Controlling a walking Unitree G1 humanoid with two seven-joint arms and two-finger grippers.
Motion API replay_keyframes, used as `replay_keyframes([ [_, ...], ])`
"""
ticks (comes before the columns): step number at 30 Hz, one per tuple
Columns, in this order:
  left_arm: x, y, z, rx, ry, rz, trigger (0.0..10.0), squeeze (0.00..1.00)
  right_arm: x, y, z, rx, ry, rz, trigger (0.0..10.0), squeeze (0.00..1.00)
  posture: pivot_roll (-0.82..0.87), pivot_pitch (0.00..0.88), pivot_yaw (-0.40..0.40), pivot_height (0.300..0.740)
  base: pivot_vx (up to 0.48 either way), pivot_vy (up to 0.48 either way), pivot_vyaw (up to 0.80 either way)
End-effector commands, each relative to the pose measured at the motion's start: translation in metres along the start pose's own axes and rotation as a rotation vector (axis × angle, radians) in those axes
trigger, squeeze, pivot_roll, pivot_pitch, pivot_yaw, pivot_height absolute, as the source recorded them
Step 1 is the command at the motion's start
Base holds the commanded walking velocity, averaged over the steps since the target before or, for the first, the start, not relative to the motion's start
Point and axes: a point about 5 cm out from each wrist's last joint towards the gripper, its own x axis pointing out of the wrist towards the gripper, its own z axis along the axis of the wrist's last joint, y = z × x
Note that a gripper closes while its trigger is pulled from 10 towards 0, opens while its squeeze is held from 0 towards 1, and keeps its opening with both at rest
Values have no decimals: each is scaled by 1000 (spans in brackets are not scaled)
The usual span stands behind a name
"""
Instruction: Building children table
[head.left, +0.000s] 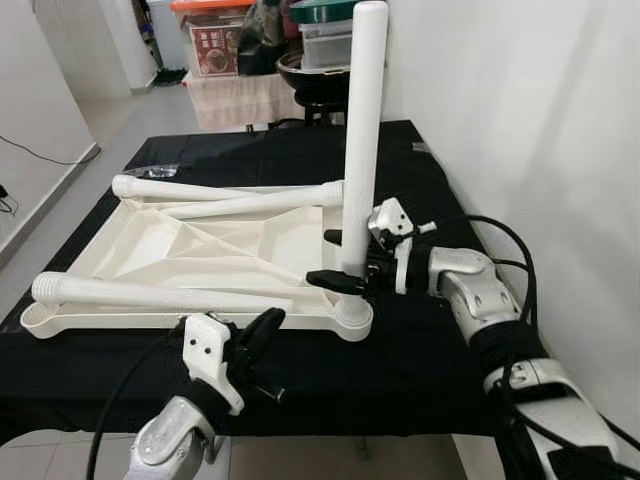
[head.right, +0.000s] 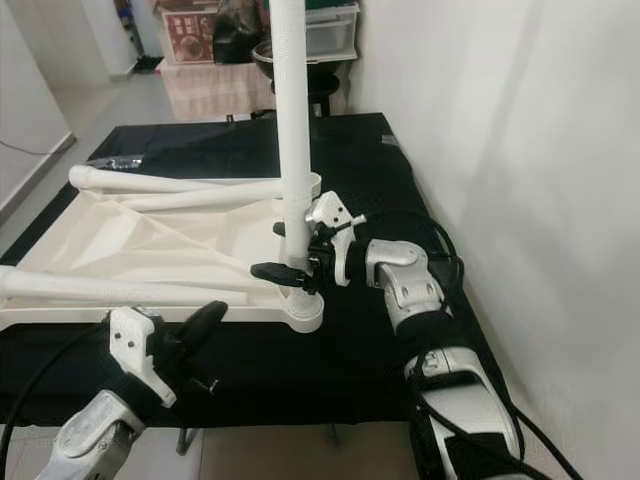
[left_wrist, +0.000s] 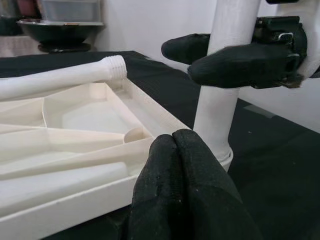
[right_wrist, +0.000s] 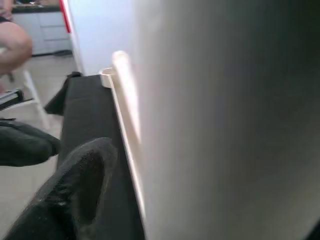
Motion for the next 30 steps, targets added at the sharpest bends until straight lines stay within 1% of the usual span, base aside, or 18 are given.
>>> replay_keyframes([
  [1,-3,0,1,7,11,-1,10000,0,9,3,7,-1,-14,74,1020,0,55,39,23,740,0,0,0],
  [2,-3,0,1,7,11,-1,10000,0,9,3,7,-1,-14,74,1020,0,55,39,23,740,0,0,0],
  [3,-4,0,1,7,12,-1,10000,0,7,3,8,16,-14,122,0,0,57,43,23,740,0,0,0],
  [10,-4,-1,1,5,16,-2,10000,0,1,1,6,29,-10,133,0,0,50,38,26,740,0,0,0],
  [14,-2,-1,0,3,15,-1,10000,0,-9,-1,1,7,-37,63,0,0,37,29,25,740,0,0,0],
  [17,-2,-1,0,2,15,-1,10000,0,-12,-2,-1,-3,-43,27,0,0,37,29,25,740,0,0,0],
  [18,-1,-1,0,1,15,-1,10000,0,-13,-2,-6,-12,-40,-51,0,0,26,25,19,740,0,0,0],
  [19,-1,-1,0,1,15,-1,10000,0,-13,-2,-6,-12,-40,-51,0,0,26,25,19,740,0,0,0],
  [20,-1,-1,0,0,15,-1,10000,0,-11,0,-14,2,-28,-184,0,0,21,22,13,740,0,0,0],
  [21,-1,-1,0,0,15,-1,10000,0,-11,0,-14,2,-28,-184,0,0,21,22,13,740,0,0,0],
  [22,-1,0,0,1,14,0,10000,0,-4,3,-25,63,-41,-515,0,0,7,18,10,740,0,0,0],
  [23,0,1,0,1,14,1,10000,0,4,22,-40,187,-35,-685,0,0,4,22,19,740,0,0,0],
  [24,0,3,0,3,15,2,10000,0,12,41,-45,157,3,-741,0,0,-1,12,31,740,0,0,0],
  [25,0,3,0,3,15,2,10000,0,12,41,-45,157,3,-741,0,0,-1,12,31,740,0,0,0],
  [26,1,4,-1,5,17,2,10000,0,20,50,-44,143,7,-726,0,0,-11,0,38,740,0,0,0],
  [28,2,5,-2,4,19,2,10000,0,23,48,-44,143,8,-702,0,0,-15,0,35,740,0,0,0],
  [29,3,5,-3,2,20,-1,10000,0,23,40,-45,130,17,-709,0,0,-4,0,18,740,0,0,0],
  [30,3,5,-3,2,20,-1,10000,0,23,40,-45,130,17,-709,0,0,-4,0,18,740,0,0,0],
])
